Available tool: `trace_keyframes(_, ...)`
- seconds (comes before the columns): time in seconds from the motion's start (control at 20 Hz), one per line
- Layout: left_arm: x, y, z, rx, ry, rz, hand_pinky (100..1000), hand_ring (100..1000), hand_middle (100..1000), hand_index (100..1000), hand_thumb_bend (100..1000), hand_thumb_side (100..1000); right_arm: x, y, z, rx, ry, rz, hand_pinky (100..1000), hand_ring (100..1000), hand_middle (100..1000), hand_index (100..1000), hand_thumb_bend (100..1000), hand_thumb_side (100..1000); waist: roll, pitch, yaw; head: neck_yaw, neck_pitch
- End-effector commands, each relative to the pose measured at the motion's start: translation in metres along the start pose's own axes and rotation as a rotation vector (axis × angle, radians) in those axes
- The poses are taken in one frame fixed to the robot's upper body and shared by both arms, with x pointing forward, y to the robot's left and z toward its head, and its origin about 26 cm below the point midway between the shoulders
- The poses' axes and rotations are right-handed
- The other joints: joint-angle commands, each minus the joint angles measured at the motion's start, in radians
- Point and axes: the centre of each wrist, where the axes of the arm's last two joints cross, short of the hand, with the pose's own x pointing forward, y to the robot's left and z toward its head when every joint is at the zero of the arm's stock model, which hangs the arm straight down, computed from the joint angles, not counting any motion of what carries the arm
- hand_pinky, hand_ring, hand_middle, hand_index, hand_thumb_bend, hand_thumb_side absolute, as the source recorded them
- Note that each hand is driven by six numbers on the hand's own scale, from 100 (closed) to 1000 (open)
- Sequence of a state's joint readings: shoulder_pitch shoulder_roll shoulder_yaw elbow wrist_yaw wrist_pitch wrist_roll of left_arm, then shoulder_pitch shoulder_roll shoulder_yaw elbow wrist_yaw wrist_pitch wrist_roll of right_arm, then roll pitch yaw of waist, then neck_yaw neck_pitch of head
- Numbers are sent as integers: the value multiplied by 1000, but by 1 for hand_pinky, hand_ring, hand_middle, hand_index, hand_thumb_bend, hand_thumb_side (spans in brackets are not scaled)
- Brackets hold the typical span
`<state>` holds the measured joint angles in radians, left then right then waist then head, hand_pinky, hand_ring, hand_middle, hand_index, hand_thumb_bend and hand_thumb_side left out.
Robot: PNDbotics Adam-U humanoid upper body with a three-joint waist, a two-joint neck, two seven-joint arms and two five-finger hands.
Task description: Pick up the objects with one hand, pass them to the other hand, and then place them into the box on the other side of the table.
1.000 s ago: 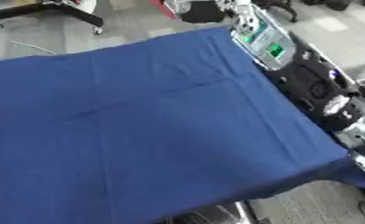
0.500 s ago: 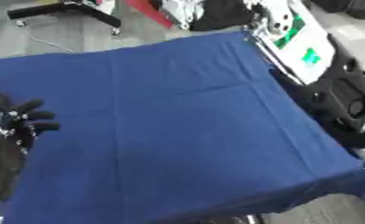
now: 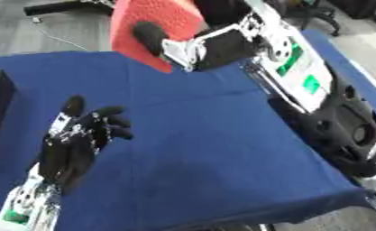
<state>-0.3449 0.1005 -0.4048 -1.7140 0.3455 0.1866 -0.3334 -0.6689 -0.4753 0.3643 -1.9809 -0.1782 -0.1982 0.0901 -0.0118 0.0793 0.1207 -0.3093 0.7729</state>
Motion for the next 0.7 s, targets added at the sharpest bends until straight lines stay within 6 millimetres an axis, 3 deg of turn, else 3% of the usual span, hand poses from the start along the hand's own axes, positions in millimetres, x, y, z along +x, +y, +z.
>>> trace_keyframes(0.05, 17, -6, -4, -74, -87, 24, 992, 667, 659, 864, 566, 1000, 6, 0, -3, 8, -5, 0, 362, 567, 675, 615, 100, 100, 0, -10, -3, 6, -3)
trace_keyframes(0.25, 19, -7, -4, -123, -125, 86, 991, 670, 657, 863, 619, 1000, 3, 5, 0, 0, 24, -21, 362, 570, 676, 613, 100, 100, 1, -6, -7, 21, -3)
trace_keyframes(0.7, 21, -11, -5, -221, -177, 218, 984, 672, 632, 857, 705, 1000, -1, 15, 5, -9, 84, -56, 369, 581, 681, 612, 100, 100, 4, 0, -13, 100, -3)
